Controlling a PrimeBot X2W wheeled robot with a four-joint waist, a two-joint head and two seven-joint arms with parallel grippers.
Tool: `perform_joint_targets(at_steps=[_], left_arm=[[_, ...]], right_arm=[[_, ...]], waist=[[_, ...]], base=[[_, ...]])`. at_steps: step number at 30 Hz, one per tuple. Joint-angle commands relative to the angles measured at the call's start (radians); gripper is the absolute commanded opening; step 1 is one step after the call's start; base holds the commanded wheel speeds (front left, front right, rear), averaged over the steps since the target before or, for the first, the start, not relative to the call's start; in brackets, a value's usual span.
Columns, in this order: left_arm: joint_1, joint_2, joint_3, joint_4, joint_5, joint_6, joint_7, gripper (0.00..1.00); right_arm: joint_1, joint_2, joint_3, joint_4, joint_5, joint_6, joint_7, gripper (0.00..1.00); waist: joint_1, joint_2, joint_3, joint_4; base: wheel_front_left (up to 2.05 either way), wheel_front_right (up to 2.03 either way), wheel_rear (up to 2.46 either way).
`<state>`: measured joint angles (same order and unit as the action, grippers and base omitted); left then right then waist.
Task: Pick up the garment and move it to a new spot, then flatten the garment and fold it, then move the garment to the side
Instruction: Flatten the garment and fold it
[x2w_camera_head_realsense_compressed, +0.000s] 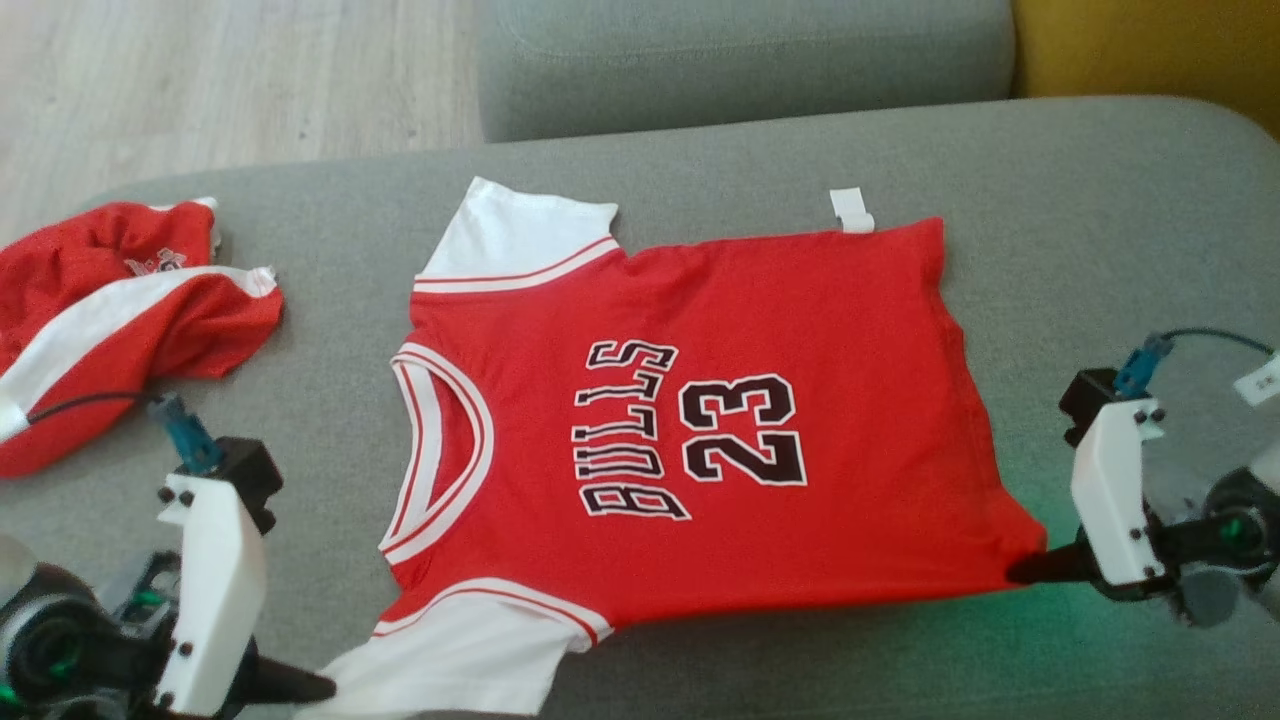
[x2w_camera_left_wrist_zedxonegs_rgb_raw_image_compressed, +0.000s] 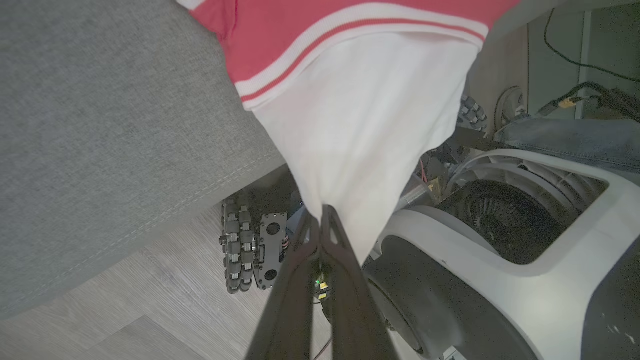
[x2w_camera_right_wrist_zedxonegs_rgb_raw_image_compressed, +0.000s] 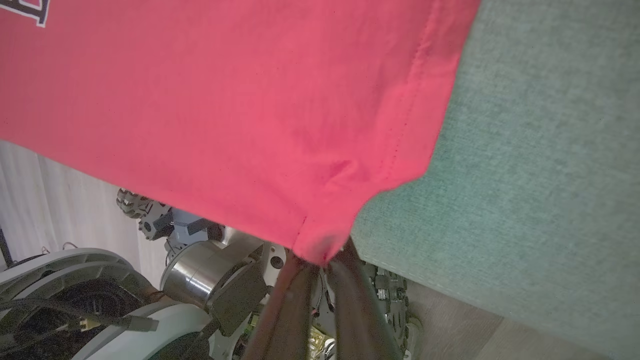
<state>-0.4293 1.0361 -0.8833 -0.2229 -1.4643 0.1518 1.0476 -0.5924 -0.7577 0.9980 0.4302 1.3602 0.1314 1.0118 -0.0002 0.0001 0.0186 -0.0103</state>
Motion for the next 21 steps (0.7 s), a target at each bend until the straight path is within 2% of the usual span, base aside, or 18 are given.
perform_joint_targets(at_steps=[1, 5, 8, 15, 21], left_arm=[[-0.042, 0.071, 0.080, -0.029, -0.004, 0.010, 0.008, 0.00], [-0.068, 0.088, 0.098, -0.062, -0.019, 0.035, 0.035, 0.00], [-0.119, 0.076, 0.109, -0.047, -0.015, 0.043, 0.069, 0.00], [-0.286, 0.005, 0.132, 0.072, 0.022, 0.051, 0.141, 0.00], [-0.402, -0.054, 0.107, 0.196, 0.102, 0.025, 0.180, 0.00]], right_arm=[[-0.011, -0.049, -0.026, -0.024, 0.004, -0.001, 0.008, 0.00], [-0.031, -0.054, -0.065, -0.043, -0.005, -0.001, 0.045, 0.00], [-0.056, -0.029, -0.101, -0.035, -0.009, -0.001, 0.072, 0.00], [-0.145, 0.062, -0.182, 0.033, -0.031, -0.001, 0.140, 0.00], [-0.218, 0.124, -0.244, 0.122, -0.096, -0.001, 0.160, 0.00]], waist=[[0.0002, -0.0001, 0.013, -0.004], [0.0002, -0.0001, 0.047, -0.009], [0.0002, -0.0001, 0.078, -0.012], [0.0002, -0.0001, 0.151, -0.021], [0.0002, -0.0001, 0.198, -0.027]], base=[[0.00, 0.00, 0.00], [0.00, 0.00, 0.00], [0.00, 0.00, 0.00], [0.00, 0.00, 0.00], [0.00, 0.00, 0.00]])
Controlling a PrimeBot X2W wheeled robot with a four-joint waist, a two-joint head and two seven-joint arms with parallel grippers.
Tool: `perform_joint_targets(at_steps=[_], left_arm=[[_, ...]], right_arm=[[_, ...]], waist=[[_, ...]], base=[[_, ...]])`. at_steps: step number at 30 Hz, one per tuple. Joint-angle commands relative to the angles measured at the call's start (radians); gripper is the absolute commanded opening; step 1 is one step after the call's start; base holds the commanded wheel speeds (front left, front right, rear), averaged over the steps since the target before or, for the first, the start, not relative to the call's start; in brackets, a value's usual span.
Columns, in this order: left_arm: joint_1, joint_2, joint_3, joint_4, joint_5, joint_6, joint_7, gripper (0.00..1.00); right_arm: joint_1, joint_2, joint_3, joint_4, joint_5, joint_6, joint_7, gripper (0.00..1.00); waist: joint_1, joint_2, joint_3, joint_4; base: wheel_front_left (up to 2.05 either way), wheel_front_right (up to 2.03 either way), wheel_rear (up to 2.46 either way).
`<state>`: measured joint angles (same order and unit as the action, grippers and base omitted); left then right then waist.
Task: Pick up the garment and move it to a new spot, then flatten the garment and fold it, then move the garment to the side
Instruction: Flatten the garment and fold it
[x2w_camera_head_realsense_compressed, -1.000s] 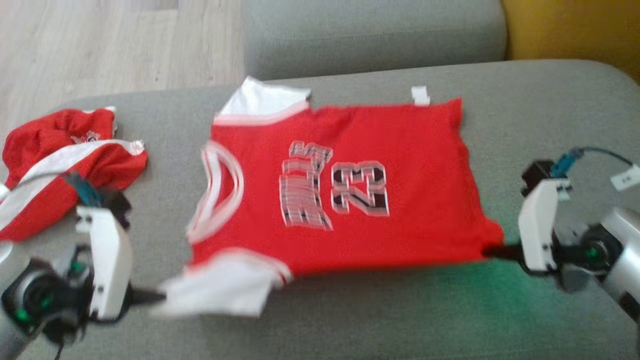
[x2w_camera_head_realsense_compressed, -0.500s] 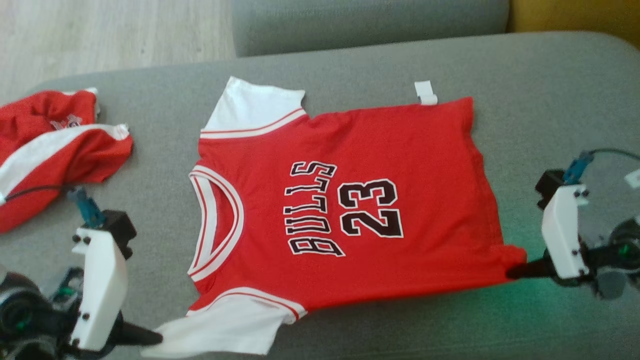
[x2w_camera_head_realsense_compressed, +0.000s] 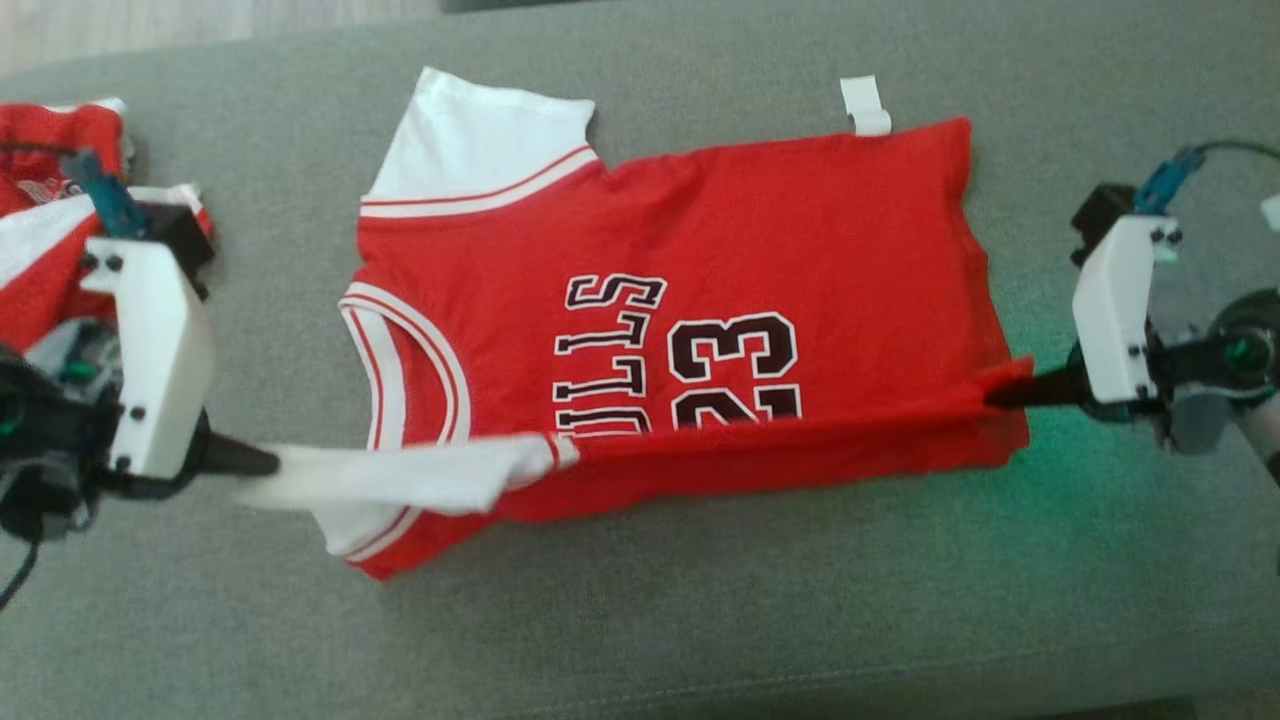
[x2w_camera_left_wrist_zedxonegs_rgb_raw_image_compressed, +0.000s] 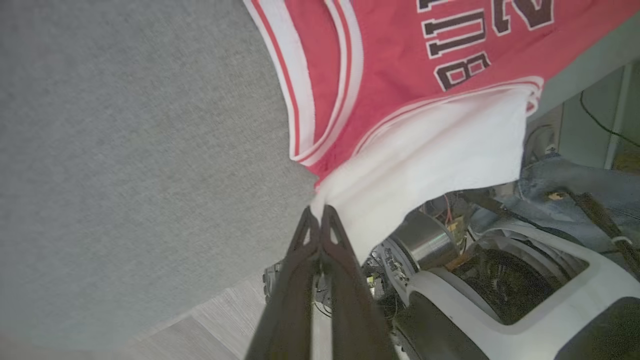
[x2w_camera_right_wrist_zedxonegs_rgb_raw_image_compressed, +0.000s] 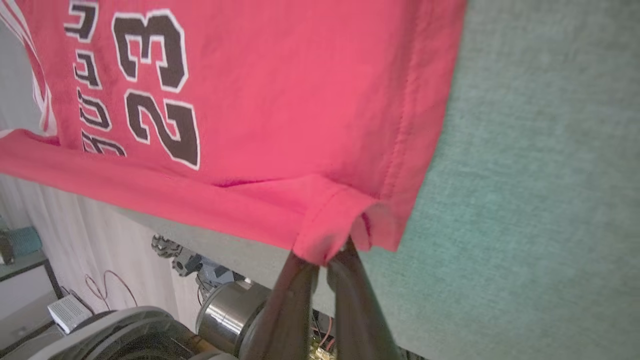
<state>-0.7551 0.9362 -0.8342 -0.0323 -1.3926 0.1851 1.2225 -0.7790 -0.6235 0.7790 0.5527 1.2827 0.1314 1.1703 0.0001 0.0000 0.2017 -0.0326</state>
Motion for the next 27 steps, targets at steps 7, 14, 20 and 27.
perform_joint_targets(at_steps=[7, 14, 20, 27], left_arm=[[-0.117, -0.016, 0.055, 0.107, 0.054, -0.043, -0.022, 0.00], [-0.137, -0.094, 0.072, 0.211, 0.066, -0.082, -0.112, 0.30], [-0.141, -0.162, 0.103, 0.303, 0.090, -0.127, -0.257, 1.00], [-0.110, -0.209, 0.157, 0.334, 0.210, -0.196, -0.603, 1.00]], right_arm=[[-0.086, 0.068, -0.084, 0.077, -0.079, -0.001, -0.016, 0.00], [-0.104, 0.131, -0.124, 0.124, -0.141, -0.001, -0.035, 0.22], [-0.080, 0.162, -0.175, 0.123, -0.180, -0.001, -0.148, 1.00], [0.019, 0.153, -0.263, 0.022, -0.186, -0.001, -0.447, 1.00]], waist=[[-0.0001, 0.0000, 0.048, -0.015], [-0.0001, 0.0000, 0.075, -0.017], [-0.0001, 0.0000, 0.040, -0.012], [-0.0001, 0.0000, -0.045, 0.008]], base=[[0.00, 0.00, 0.00], [0.00, 0.00, 0.00], [0.00, 0.00, 0.00], [0.00, 0.00, 0.00]])
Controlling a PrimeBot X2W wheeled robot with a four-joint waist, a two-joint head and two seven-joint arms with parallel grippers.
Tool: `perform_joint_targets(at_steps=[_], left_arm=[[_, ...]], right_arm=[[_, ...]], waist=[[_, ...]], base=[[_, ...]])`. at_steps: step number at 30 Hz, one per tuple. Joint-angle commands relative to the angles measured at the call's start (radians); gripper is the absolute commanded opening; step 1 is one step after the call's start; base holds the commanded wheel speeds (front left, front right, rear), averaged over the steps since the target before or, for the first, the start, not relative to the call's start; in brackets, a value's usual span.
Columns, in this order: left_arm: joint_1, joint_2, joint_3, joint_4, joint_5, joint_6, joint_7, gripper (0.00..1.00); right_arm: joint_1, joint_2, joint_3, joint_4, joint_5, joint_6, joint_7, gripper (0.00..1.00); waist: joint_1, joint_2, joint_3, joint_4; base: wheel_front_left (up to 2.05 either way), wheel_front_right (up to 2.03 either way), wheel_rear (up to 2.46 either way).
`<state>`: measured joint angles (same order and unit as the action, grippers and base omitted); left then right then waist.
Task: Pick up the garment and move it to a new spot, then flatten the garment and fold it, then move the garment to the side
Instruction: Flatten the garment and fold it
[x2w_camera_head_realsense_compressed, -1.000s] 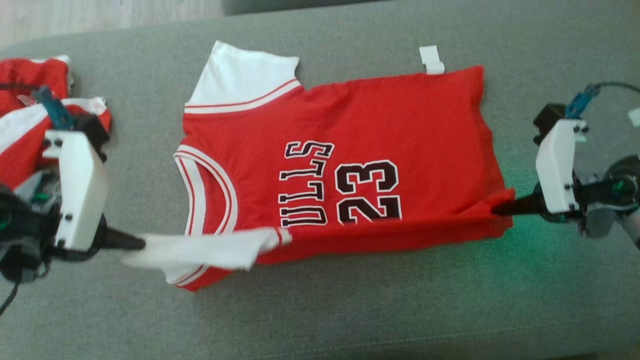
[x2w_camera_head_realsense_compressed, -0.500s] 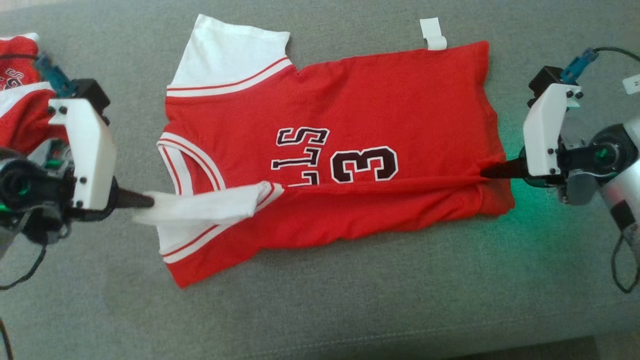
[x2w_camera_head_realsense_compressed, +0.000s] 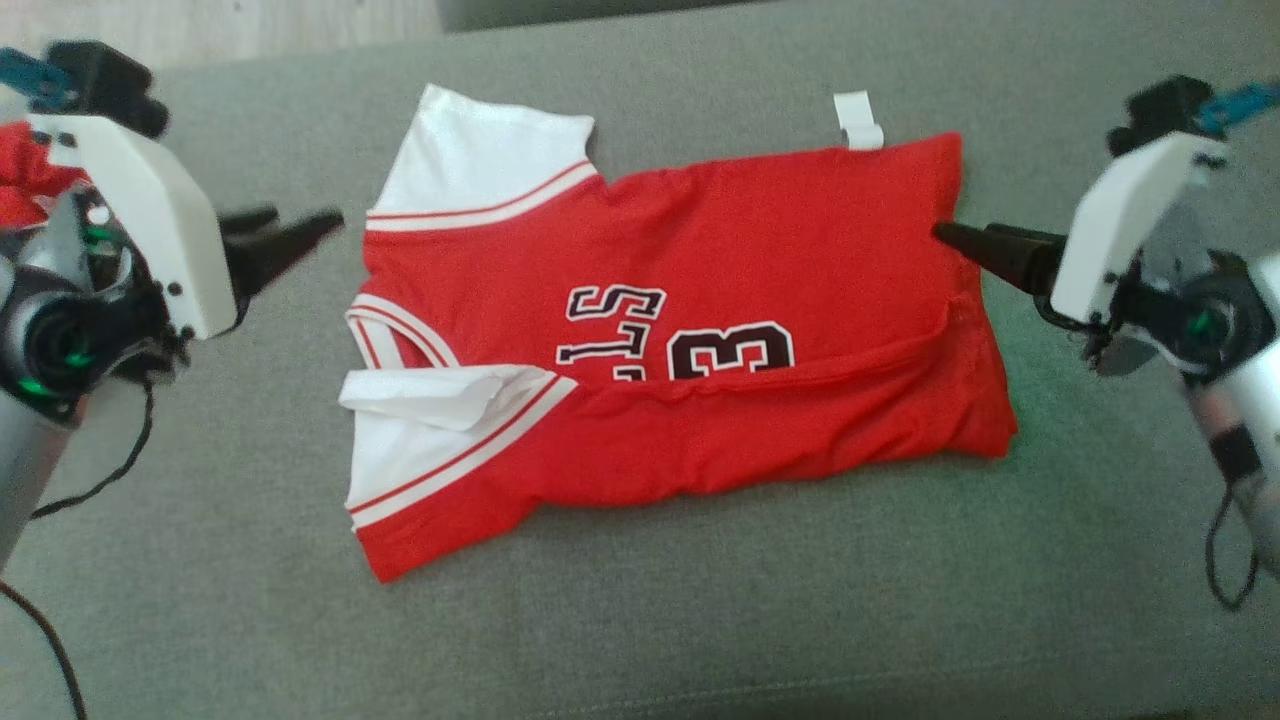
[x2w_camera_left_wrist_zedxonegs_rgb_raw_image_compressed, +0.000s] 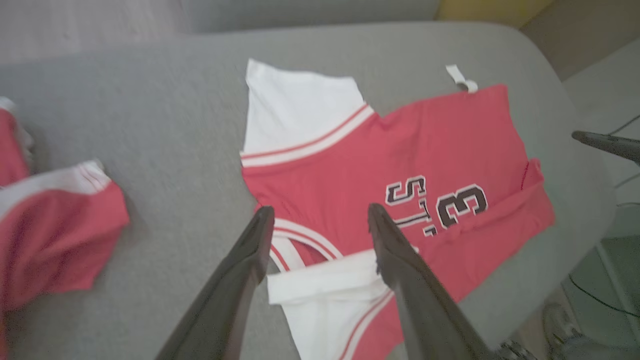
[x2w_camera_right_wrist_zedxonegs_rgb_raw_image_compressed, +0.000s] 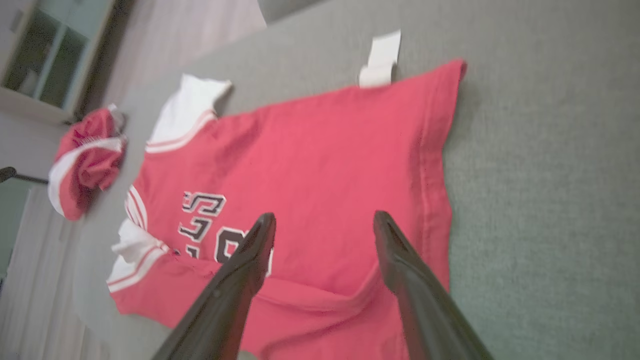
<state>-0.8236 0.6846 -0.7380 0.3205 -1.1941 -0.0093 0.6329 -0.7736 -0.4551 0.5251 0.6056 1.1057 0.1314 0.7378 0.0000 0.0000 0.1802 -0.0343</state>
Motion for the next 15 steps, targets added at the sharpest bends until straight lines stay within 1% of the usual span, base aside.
perform_joint_targets(at_steps=[1, 4, 6, 8, 11, 12, 15], left_arm=[[-0.032, 0.036, 0.069, -0.019, 0.042, -0.001, -0.084, 1.00], [0.012, 0.015, 0.095, -0.042, 0.115, 0.013, -0.286, 1.00], [0.057, 0.003, 0.116, -0.070, 0.146, 0.036, -0.405, 1.00], [0.117, -0.006, 0.141, -0.105, 0.158, 0.067, -0.504, 1.00], [0.221, 0.001, 0.174, -0.172, 0.185, 0.116, -0.641, 1.00], [0.254, 0.009, 0.179, -0.192, 0.211, 0.138, -0.688, 1.00], [0.360, 0.005, 0.201, -0.244, 0.251, 0.211, -0.812, 1.00]], right_arm=[[0.038, -0.017, -0.022, -0.053, -0.014, -0.001, -0.077, 1.00], [0.114, -0.025, -0.067, -0.116, -0.049, -0.001, -0.306, 1.00], [0.169, -0.018, -0.098, -0.142, -0.073, -0.001, -0.456, 1.00], [0.223, -0.004, -0.123, -0.152, -0.109, -0.001, -0.578, 1.00], [0.289, 0.024, -0.139, -0.169, -0.181, -0.001, -0.713, 1.00], [0.310, 0.034, -0.146, -0.177, -0.203, -0.001, -0.751, 1.00], [0.369, 0.053, -0.173, -0.188, -0.303, -0.001, -0.851, 1.00]], waist=[[0.0000, 0.0000, -0.037, 0.013], [0.0000, 0.0000, -0.070, 0.023], [0.0000, 0.0000, -0.088, 0.029], [0.0000, 0.0000, -0.101, 0.030], [0.0000, 0.0000, -0.110, 0.029], [0.0000, 0.0000, -0.112, 0.029], [0.0000, 0.0000, -0.117, 0.030]], base=[[0.00, 0.00, 0.00], [0.00, 0.00, 0.00], [0.00, 0.00, 0.00], [0.00, 0.00, 0.00], [0.00, 0.00, 0.00], [0.00, 0.00, 0.00], [0.00, 0.00, 0.00]])
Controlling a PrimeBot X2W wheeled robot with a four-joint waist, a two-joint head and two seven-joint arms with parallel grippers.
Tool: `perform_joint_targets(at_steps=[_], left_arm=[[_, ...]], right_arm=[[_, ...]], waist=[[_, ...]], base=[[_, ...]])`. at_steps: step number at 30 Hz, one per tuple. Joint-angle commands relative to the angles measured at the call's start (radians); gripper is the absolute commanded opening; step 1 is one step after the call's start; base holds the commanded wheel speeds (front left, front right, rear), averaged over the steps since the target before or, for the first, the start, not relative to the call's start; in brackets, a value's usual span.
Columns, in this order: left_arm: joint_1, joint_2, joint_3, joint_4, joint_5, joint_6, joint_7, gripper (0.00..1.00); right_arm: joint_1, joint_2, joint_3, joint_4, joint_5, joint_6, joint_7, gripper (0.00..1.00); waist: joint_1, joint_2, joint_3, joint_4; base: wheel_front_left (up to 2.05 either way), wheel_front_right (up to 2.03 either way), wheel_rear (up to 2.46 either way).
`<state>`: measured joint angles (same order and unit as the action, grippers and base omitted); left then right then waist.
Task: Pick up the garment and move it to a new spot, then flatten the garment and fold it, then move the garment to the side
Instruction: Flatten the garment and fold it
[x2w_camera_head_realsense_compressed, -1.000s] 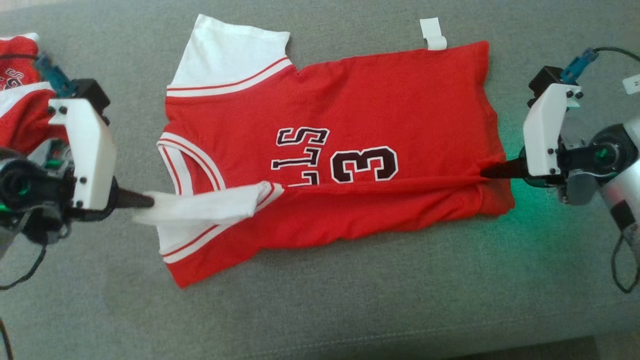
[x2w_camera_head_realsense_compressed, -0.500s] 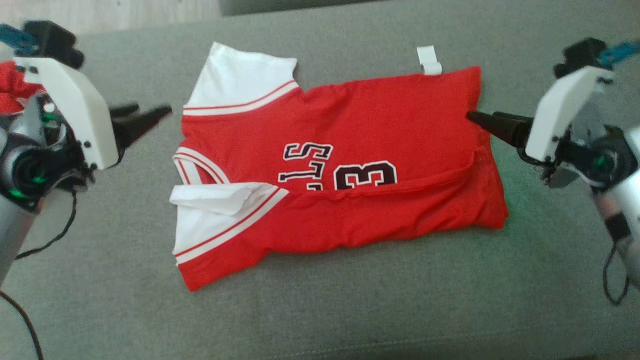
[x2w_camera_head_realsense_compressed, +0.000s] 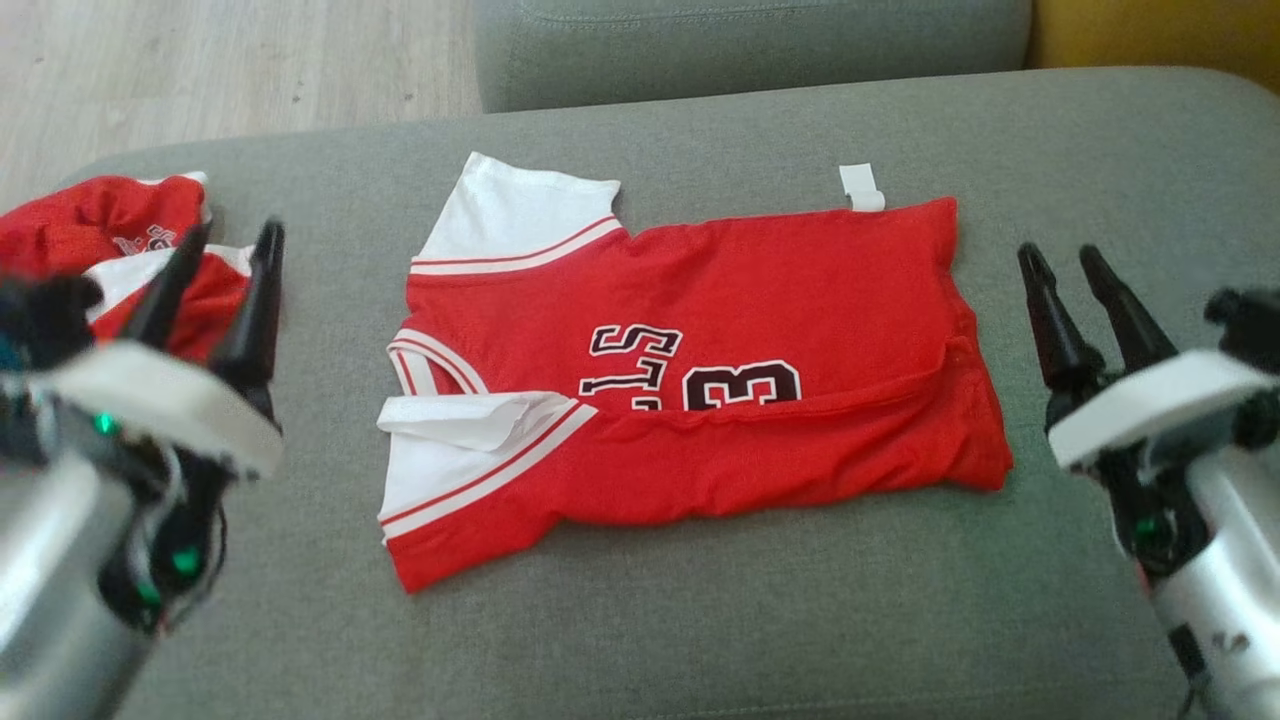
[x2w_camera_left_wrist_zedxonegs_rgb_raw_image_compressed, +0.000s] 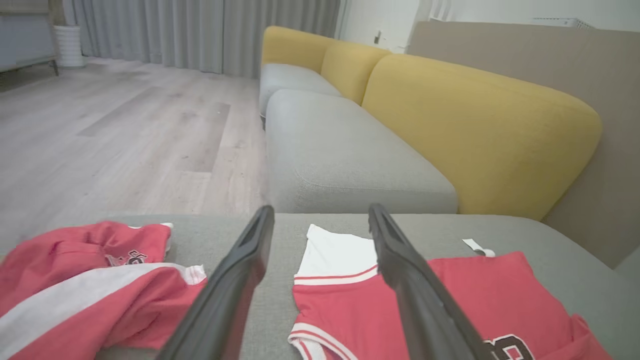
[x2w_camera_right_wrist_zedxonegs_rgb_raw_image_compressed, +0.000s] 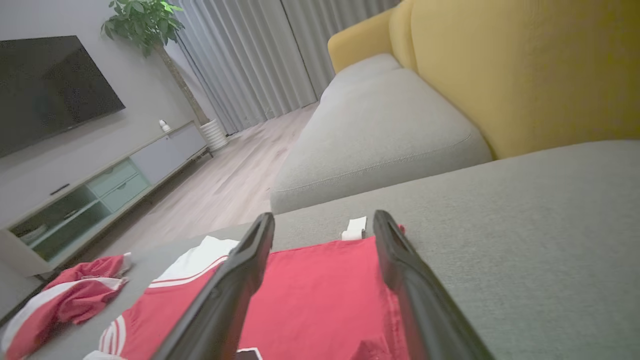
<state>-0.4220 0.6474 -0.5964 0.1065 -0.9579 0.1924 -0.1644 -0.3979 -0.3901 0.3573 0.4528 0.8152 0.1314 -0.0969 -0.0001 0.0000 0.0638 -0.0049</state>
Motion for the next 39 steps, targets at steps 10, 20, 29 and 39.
perform_joint_targets(at_steps=[10, 20, 29, 39], left_arm=[[0.198, -0.024, -0.003, -0.077, 0.077, 0.126, -0.071, 1.00], [0.214, -0.088, -0.107, 0.022, 0.068, 0.127, 0.036, 1.00], [0.202, -0.112, -0.123, 0.061, -0.010, 0.110, 0.163, 1.00], [0.161, -0.154, -0.148, 0.139, -0.041, 0.075, 0.224, 1.00]], right_arm=[[0.112, 0.053, -0.071, -0.026, -0.227, -0.001, 0.087, 1.00], [0.163, 0.101, -0.187, -0.029, -0.353, -0.001, 0.291, 1.00], [0.193, 0.159, -0.255, -0.061, -0.423, -0.001, 0.423, 1.00], [0.179, 0.206, -0.277, -0.065, -0.470, -0.001, 0.485, 1.00]], waist=[[0.0001, 0.0000, 0.035, 0.003], [0.0001, 0.0000, 0.085, 0.021], [0.0001, 0.0000, 0.105, 0.021], [0.0001, 0.0000, 0.136, 0.011]], base=[[0.00, 0.00, 0.00], [0.00, 0.00, 0.00], [0.00, 0.00, 0.00], [0.00, 0.00, 0.00]])
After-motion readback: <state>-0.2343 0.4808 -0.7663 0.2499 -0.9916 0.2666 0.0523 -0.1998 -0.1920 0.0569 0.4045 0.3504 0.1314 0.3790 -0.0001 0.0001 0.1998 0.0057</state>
